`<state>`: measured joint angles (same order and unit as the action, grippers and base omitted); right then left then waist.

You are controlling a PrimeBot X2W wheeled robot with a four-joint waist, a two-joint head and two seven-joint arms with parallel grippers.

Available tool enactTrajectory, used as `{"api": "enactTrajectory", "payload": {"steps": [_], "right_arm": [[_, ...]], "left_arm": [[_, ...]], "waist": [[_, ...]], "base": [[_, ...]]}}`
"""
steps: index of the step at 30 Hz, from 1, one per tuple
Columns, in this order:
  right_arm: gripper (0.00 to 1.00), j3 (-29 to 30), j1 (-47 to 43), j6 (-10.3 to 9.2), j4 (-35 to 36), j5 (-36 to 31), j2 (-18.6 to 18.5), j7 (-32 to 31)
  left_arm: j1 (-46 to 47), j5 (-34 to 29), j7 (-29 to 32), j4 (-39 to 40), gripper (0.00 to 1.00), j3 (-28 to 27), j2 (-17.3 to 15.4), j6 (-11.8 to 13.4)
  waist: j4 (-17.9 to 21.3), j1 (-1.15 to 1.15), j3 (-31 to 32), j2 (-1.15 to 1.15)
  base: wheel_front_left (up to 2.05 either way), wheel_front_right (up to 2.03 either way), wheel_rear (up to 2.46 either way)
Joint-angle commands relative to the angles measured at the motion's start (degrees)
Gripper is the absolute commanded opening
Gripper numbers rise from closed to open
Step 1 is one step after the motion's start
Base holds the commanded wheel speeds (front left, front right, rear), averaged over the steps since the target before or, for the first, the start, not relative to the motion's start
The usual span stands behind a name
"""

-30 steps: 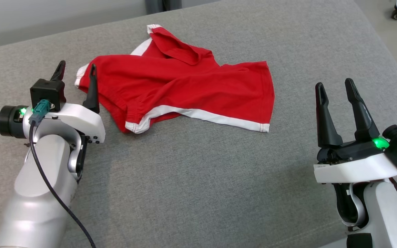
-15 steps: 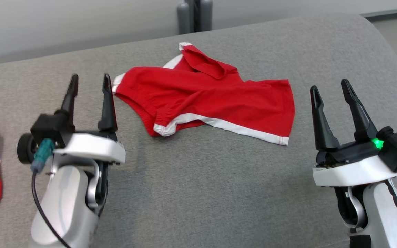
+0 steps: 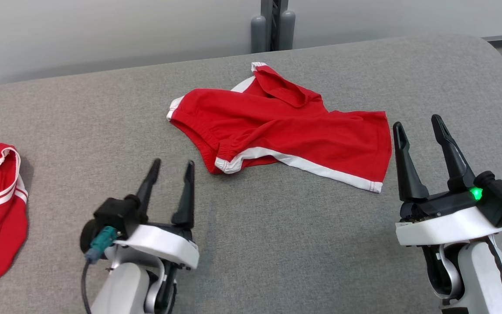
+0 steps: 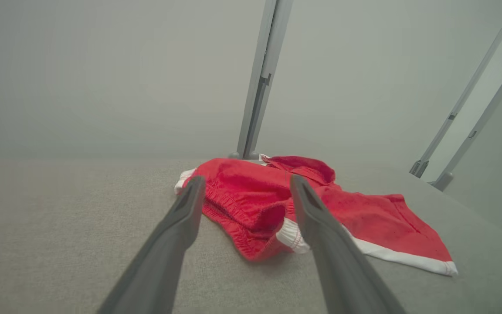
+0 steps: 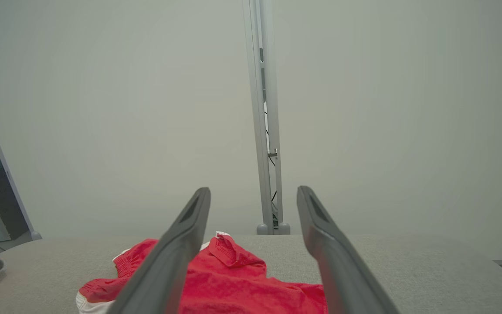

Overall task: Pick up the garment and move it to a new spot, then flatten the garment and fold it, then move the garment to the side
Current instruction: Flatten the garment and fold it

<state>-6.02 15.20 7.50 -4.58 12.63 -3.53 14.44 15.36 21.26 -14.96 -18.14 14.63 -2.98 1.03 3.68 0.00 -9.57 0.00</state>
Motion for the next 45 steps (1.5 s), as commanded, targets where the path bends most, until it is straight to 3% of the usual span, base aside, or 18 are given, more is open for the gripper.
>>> {"api": "enactTrajectory", "payload": {"steps": [1, 8, 18, 28, 29, 30, 31, 45], "right_arm": [[1.00, 0.03, -0.15, -0.02, 0.15, 0.18, -0.18, -0.13], [1.00, -0.29, 0.26, -0.02, -0.05, 0.30, 0.07, -0.31], [1.00, -0.08, 0.82, -0.02, -0.47, 0.33, 0.38, 0.24], [1.00, 0.78, 0.87, -0.02, -0.77, 0.51, 0.51, 0.57], [1.00, 0.89, 0.85, -0.02, -0.92, 0.55, 0.52, 0.60], [1.00, 0.98, 0.83, -0.02, -1.12, 0.56, 0.53, 0.62], [1.00, 1.13, 0.80, -0.02, -1.39, 0.53, 0.54, 0.62], [1.00, 1.93, 1.41, -0.02, -11.46, 8.22, 0.52, -2.20]], "left_arm": [[0.12, -0.14, 0.77, -0.98, 1.00, 1.12, -0.27, -0.65], [2.76, -0.77, 3.14, -5.00, 1.00, 4.42, -0.30, -1.62], [7.53, -0.30, 3.13, -11.94, 1.00, 3.83, -1.52, -2.08], [10.48, 0.21, 2.30, -16.11, 1.00, 3.97, -1.95, -2.97], [10.71, 0.20, 2.25, -16.39, 0.44, 4.11, -2.01, -3.10], [10.96, 0.08, 2.12, -16.54, 0.17, 4.22, -2.09, -3.18], [11.23, 0.01, 1.91, -16.54, 0.00, 4.22, -2.14, -3.17], [8.64, -1.39, 0.80, -13.35, 0.00, 6.94, -1.78, -2.92]], "waist": [[0.58, 0.00, -0.40, 0.00], [3.49, 0.00, -2.12, 0.00], [7.07, 0.00, -4.57, 0.00], [8.14, 0.00, -6.00, 0.00], [8.14, 0.00, -6.08, 0.00], [8.10, 0.00, -6.15, 0.00], [8.04, 0.00, -6.24, 0.00], [4.11, 0.00, -5.13, 0.00]], "base": [[0.00, 0.00, 0.00], [0.00, 0.00, 0.00], [0.00, 0.00, 0.00], [0.00, 0.00, 0.00], [0.00, 0.00, 0.00], [0.00, 0.00, 0.00], [0.00, 0.00, 0.00], [0.00, 0.00, 0.00]]}}
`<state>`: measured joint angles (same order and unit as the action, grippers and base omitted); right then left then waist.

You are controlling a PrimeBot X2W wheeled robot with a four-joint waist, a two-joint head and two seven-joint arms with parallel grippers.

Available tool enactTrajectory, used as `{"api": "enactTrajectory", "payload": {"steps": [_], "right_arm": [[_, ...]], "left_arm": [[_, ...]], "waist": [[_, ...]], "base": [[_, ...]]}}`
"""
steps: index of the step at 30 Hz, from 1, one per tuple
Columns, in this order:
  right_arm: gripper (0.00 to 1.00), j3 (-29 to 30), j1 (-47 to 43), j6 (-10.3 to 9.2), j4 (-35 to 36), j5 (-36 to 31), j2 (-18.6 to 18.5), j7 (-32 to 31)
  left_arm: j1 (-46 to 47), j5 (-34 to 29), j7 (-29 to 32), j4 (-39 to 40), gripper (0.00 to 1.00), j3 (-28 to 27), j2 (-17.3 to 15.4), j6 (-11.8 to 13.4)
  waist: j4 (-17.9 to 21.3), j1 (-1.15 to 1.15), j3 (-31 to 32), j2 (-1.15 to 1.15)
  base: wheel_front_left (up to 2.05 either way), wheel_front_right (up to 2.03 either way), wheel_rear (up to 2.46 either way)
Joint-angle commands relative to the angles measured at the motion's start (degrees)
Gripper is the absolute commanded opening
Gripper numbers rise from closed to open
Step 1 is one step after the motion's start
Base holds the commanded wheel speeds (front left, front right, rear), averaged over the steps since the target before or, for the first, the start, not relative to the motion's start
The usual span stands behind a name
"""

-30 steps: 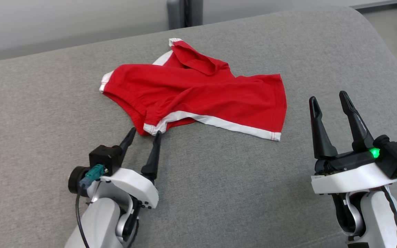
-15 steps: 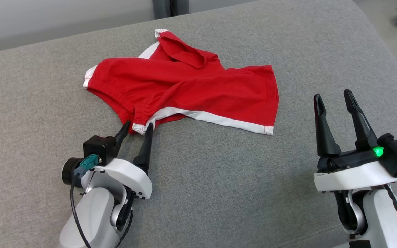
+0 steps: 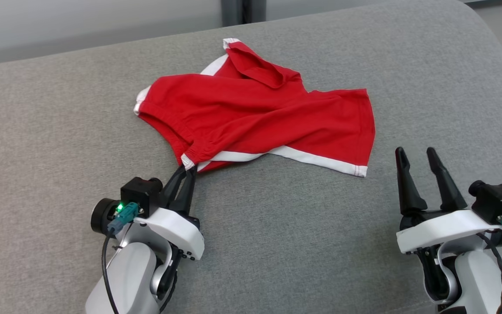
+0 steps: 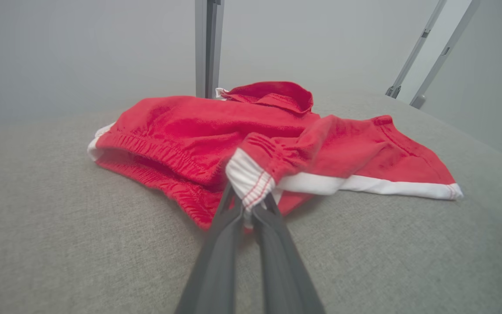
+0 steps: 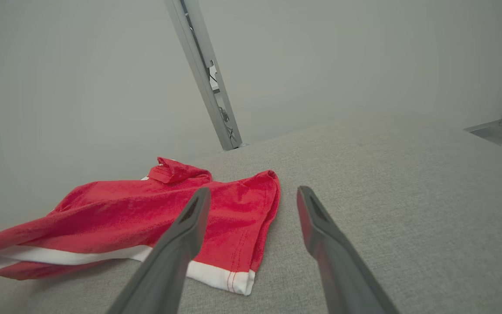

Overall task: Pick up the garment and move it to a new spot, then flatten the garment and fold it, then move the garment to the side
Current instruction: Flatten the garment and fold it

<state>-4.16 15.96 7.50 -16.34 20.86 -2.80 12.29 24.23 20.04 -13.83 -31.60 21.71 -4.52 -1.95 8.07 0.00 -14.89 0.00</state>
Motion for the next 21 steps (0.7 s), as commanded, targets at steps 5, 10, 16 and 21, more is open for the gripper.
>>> {"api": "enactTrajectory", "payload": {"steps": [5, 10, 16, 21], "right_arm": [[1.00, -0.55, 1.48, -0.02, -6.29, 3.89, -0.25, -1.06], [1.00, -0.66, 3.86, -0.02, -13.35, 6.94, -0.25, -1.62], [1.00, -2.49, 7.76, -0.02, -21.46, 7.63, -0.25, -2.21], [1.00, -4.14, 10.60, -0.02, -26.77, 7.79, -0.25, -1.88]], "left_arm": [[-1.30, -0.85, -0.13, 2.22, 0.00, 1.13, -0.26, 0.51], [-1.63, -1.50, 0.29, 3.91, 0.00, 2.31, -0.42, 0.75], [-1.70, -1.49, 0.89, 5.34, 0.00, 3.37, -0.16, 0.99], [-1.42, -1.57, 1.06, 6.28, 0.00, 4.04, -0.06, 1.25]], "waist": [[-1.89, 0.00, 0.64, 0.00], [-3.30, 0.00, 0.65, 0.00], [-4.55, 0.00, 0.01, 0.00], [-5.36, 0.00, -0.65, 0.00]], "base": [[0.00, 0.00, 0.00], [0.00, 0.00, 0.00], [0.00, 0.00, 0.00], [0.00, 0.00, 0.00]]}}
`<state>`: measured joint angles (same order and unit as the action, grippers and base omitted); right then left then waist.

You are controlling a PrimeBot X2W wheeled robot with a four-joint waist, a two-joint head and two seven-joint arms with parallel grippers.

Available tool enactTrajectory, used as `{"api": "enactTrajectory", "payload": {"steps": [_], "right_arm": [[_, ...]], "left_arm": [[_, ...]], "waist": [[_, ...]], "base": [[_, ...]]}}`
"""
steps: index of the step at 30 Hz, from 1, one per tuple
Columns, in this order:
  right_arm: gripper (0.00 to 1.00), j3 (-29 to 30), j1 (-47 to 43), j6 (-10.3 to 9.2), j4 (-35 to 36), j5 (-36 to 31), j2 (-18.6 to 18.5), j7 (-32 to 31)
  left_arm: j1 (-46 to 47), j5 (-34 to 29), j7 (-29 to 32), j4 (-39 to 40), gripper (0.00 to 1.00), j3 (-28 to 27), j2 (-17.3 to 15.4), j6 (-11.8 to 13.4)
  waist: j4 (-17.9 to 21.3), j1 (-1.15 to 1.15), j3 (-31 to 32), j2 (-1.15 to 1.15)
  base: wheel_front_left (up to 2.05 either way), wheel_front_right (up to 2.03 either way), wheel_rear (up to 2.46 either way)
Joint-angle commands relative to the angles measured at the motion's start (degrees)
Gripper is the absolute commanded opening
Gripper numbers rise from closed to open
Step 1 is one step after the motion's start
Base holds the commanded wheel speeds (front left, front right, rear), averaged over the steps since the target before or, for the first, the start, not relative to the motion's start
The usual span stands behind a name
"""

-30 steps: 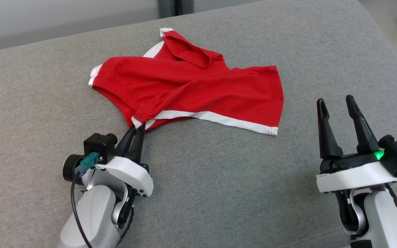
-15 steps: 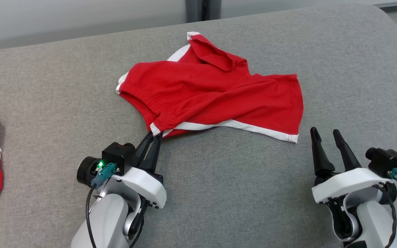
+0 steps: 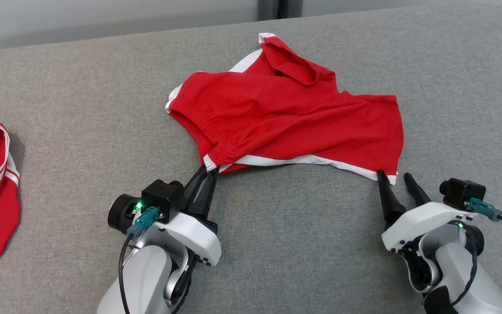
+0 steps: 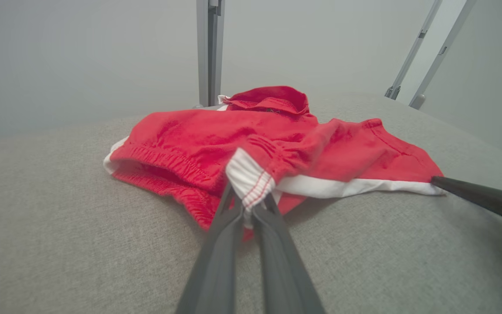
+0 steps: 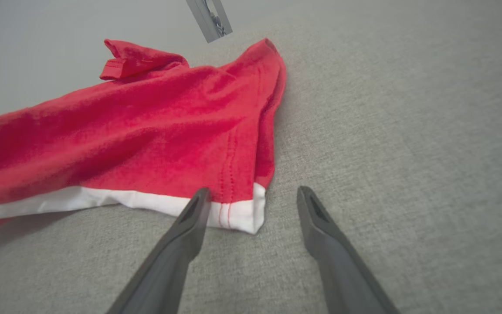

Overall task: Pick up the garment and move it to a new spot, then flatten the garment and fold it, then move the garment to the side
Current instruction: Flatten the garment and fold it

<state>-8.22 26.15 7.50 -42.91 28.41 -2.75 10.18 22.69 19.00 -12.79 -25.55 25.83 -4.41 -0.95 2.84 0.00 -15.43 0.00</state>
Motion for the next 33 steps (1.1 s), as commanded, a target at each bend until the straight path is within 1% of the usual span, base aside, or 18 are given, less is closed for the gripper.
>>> {"api": "enactTrajectory", "payload": {"steps": [1, 2, 3, 4, 6, 9, 16, 21, 25, 28, 31, 33], "right_arm": [[1.00, -0.55, 0.77, -0.02, -1.06, 0.76, -0.29, -0.03], [0.39, -1.05, 1.10, -0.02, -1.96, 1.29, -0.27, -0.37], [0.02, -1.66, 1.33, -0.02, -2.45, 1.73, -0.19, -0.45], [0.00, -2.44, 1.58, -0.02, -2.65, 2.23, -0.16, -0.12], [0.00, -3.56, 2.23, -0.02, -2.21, 3.49, -0.15, 0.95], [0.00, -2.74, 3.04, -0.02, -2.38, 4.38, -0.49, 2.43], [0.00, -3.04, 3.23, -0.02, 1.55, 5.61, -0.79, 3.33], [0.00, -3.40, 2.33, -0.02, 7.30, 5.96, -2.49, 2.36], [0.00, -3.23, 1.68, -0.02, 13.21, 5.39, -3.62, 1.25], [0.00, -2.86, 1.24, -0.02, 18.25, 4.81, -4.04, 0.34], [0.00, -2.07, 0.64, -0.02, 23.20, 3.89, -4.24, -0.75], [0.00, -1.38, 0.33, -0.02, 26.39, 3.09, -4.26, -1.47]], "left_arm": [[0.15, -0.49, 0.05, 0.33, 0.00, -0.02, -0.14, 0.35], [0.18, -0.42, 0.07, 0.44, 0.00, 0.05, -0.15, 0.42], [0.20, -0.32, 0.00, 0.51, 0.00, 0.07, -0.21, 0.45], [0.21, -0.24, 0.00, 0.57, 0.00, 0.08, -0.31, 0.50], [0.24, -0.32, -0.04, 0.68, 0.00, 0.14, -0.57, 0.57], [-0.04, -0.26, -0.06, 0.78, 0.00, 0.27, -0.89, 0.68], [-0.79, -0.72, 1.02, 0.88, 0.00, 1.00, -2.75, 0.26], [-1.11, -0.96, 2.23, 2.06, 0.00, 1.66, -4.30, -0.06], [-1.69, -0.29, 4.13, 4.28, 0.00, 2.20, -5.27, -0.91], [-1.83, 0.33, 6.29, 7.05, 0.00, 2.45, -6.20, -1.69], [-2.07, 2.48, 8.88, 10.56, 0.00, 1.93, -6.59, -2.58], [-1.98, 4.04, 10.70, 13.24, 0.00, 1.17, -7.05, -2.67]], "waist": [[-0.28, 0.00, -0.19, 0.00], [-0.43, 0.00, -0.25, 0.00], [-0.55, 0.00, -0.30, 0.00], [-0.65, 0.00, -0.35, 0.00], [-0.78, 0.00, -0.39, 0.00], [-0.85, 0.00, -0.14, 0.00], [-0.77, 0.00, 1.99, 0.00], [-0.54, 0.00, 4.51, 0.00], [-0.35, 0.00, 6.70, 0.00], [-0.27, 0.00, 8.53, 0.00], [-0.31, 0.00, 10.43, 0.00], [-0.33, 0.00, 11.56, 0.00]], "base": [[0.00, 0.00, 0.00], [0.00, 0.00, 0.00], [0.00, 0.00, 0.00], [0.00, 0.00, 0.00], [0.00, 0.00, 0.00], [0.00, 0.00, 0.00], [0.00, 0.00, 0.00], [0.00, 0.00, 0.00], [0.00, 0.00, 0.00], [0.00, 0.00, 0.00], [0.00, 0.00, 0.00], [0.00, 0.00, 0.00]]}}
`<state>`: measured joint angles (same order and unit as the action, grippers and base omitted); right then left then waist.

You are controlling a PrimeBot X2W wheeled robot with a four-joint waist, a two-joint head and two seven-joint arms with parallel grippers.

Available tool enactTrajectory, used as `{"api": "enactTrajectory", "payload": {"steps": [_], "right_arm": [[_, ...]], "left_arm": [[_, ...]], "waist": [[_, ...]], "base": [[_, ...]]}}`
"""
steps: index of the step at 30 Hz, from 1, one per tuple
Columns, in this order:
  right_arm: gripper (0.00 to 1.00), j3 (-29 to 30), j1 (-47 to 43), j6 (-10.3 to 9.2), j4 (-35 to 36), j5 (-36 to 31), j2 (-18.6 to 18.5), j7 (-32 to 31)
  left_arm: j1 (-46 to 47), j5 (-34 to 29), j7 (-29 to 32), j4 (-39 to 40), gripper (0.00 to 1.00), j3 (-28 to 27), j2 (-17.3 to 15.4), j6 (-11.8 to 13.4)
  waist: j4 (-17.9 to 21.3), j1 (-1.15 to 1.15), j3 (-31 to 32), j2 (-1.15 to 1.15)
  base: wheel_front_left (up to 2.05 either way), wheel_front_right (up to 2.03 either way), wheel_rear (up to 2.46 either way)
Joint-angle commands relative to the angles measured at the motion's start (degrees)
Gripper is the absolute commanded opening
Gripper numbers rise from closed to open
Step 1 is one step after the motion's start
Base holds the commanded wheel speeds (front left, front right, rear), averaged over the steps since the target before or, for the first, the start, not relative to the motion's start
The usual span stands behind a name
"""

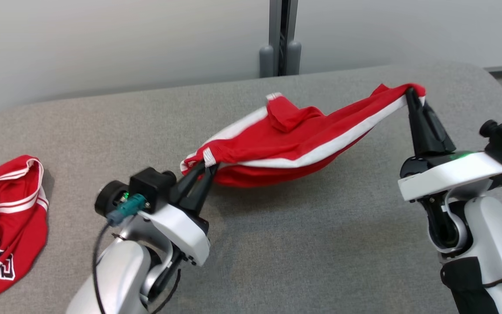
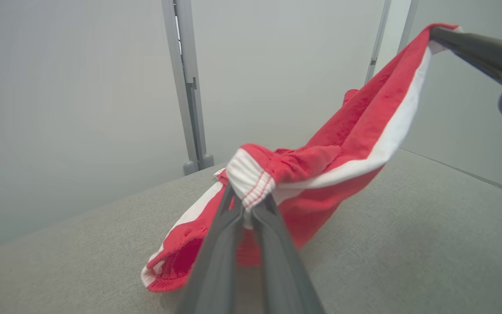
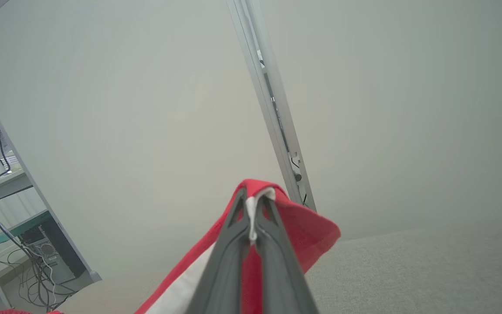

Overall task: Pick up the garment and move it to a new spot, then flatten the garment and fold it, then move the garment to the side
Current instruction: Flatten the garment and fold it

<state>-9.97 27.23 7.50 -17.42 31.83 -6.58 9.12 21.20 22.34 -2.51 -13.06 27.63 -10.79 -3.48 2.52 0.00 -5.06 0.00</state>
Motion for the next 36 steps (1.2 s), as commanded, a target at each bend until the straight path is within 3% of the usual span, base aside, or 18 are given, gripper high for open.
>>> {"api": "enactTrajectory", "payload": {"steps": [1, 10, 14, 19, 23, 30, 36], "right_arm": [[0.00, 0.85, -0.80, -0.02, 2.35, -0.78, -0.35, -0.76], [0.00, 7.58, -1.25, -0.02, 10.77, -3.68, 1.77, -5.95], [0.00, 9.80, -0.46, -0.02, 12.37, -3.38, 2.75, -8.49], [0.00, 10.62, 0.16, -0.02, 13.86, -2.49, 3.45, -11.35], [0.00, 11.23, 1.54, -0.02, 14.22, -2.47, 3.53, -13.12], [0.00, 10.28, 7.90, -0.02, 11.53, 1.56, 3.55, -15.54], [0.00, 8.72, 21.21, -0.01, 4.12, 3.41, 3.58, -17.87]], "left_arm": [[-0.41, 1.36, 1.20, 2.08, 0.00, -1.10, -0.88, -0.08], [0.04, 11.06, 9.48, 11.91, 0.00, -6.12, -0.82, 0.92], [1.11, 19.17, 14.90, 13.57, 0.00, -9.62, 1.73, 3.00], [3.37, 30.64, 23.17, 15.14, 0.00, -14.70, 4.93, 8.71], [6.75, 38.36, 28.26, 15.24, 0.00, -18.90, 6.58, 16.75], [14.09, 41.50, 32.67, 14.12, 0.00, -20.45, 6.94, 24.53], [25.69, 39.56, 34.64, 7.85, 0.00, -19.87, 5.91, 27.57]], "waist": [[-0.01, 0.00, 1.68, 0.00], [-0.11, 0.00, 5.07, 0.00], [-0.18, 0.00, 5.66, 0.00], [-0.12, 0.00, 5.38, 0.00], [0.00, 0.00, 3.57, 0.00], [0.73, 0.00, -1.68, 0.00], [1.10, 0.00, -9.71, 0.00]], "base": [[0.00, 0.00, 0.00], [0.00, 0.00, 0.00], [0.00, 0.00, 0.00], [0.00, 0.00, 0.00], [0.00, 0.00, 0.00], [0.00, 0.00, 0.00], [0.00, 0.00, 0.00]]}}
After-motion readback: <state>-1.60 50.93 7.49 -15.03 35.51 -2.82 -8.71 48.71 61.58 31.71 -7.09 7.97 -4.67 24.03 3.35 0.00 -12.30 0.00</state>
